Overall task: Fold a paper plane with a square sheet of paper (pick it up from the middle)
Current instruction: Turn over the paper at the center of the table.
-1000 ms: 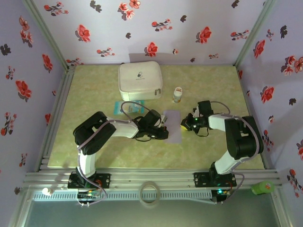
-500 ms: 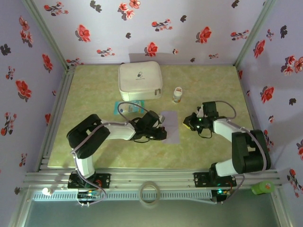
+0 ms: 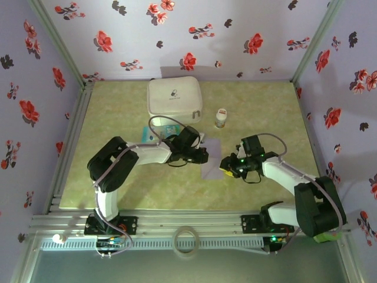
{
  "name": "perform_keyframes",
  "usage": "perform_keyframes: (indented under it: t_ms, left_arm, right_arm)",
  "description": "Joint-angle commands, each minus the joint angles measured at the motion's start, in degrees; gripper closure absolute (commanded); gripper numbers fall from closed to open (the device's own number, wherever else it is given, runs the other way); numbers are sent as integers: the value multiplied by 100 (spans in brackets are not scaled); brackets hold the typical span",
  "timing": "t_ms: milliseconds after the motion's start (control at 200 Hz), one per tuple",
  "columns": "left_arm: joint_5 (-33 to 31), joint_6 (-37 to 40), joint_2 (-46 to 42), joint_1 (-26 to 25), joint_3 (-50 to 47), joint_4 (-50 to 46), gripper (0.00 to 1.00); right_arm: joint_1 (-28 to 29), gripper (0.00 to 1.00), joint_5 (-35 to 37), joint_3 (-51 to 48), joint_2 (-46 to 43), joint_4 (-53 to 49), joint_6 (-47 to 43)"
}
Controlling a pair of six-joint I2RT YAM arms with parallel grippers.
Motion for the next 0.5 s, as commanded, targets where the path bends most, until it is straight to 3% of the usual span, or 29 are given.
perform_keyframes:
  t_ms: [0, 495]
  left_arm:
    - [11, 322, 204, 79, 99, -369, 94]
    - [24, 280, 340, 107, -173, -284, 97]
  right_arm:
    - [94, 66, 168, -186, -129, -219, 317]
    - [299, 66, 58, 177, 344, -244, 366]
